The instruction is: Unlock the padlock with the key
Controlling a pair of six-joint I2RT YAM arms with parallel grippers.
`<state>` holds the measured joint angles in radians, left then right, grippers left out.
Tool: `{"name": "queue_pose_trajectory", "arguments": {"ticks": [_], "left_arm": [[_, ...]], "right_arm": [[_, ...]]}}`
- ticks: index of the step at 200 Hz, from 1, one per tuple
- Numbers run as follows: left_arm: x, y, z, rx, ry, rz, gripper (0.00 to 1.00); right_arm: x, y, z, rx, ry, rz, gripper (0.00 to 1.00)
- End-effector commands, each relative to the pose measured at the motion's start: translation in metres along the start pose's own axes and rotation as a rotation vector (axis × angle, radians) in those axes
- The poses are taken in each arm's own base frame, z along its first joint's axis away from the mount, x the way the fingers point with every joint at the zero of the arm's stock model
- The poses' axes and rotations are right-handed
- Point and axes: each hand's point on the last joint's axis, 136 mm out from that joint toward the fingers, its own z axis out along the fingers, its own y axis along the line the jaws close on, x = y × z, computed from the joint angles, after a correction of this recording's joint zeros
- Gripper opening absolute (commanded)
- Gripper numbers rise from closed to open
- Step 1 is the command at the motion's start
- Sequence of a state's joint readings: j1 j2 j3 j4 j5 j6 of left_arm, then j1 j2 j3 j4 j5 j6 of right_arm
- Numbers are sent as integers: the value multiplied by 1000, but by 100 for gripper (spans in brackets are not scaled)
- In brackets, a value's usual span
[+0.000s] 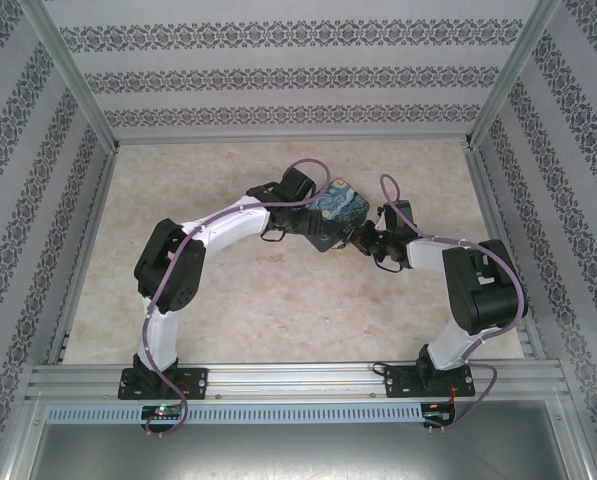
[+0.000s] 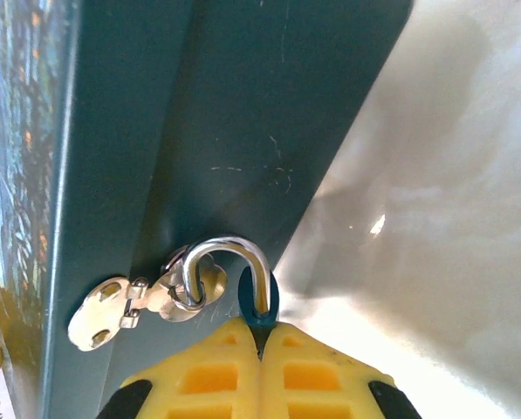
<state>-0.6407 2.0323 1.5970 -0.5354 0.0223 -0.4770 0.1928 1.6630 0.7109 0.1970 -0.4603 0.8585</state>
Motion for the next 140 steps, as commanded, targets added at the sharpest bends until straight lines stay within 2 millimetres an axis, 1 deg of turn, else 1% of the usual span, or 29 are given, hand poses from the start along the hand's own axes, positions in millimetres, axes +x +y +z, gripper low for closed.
{"name": "queue_pose_trajectory", "arguments": {"ticks": [1,24,57,79,105,118,140], "left_arm": [[39,0,19,-49,136,70,89],[39,-3,22,-63,137,88,89],[47,5,29,-140,172,139,87],[54,13,33,-172,196,155,85],[58,16,36,-180,208,166,82],[61,15,38,-172,218,171,80],[65,15,41,-166,235,174,77]], "right_arm": [[14,-8,-2,33,29,-8,0],[14,-8,-1,35,29,-9,0],[13,-11,-1,45,38,-17,0],[4,-18,-5,76,33,-37,0],[-5,-25,-11,140,38,-83,0],[-10,-24,-13,161,40,-110,0],[-23,-15,-15,185,40,-152,0]]}}
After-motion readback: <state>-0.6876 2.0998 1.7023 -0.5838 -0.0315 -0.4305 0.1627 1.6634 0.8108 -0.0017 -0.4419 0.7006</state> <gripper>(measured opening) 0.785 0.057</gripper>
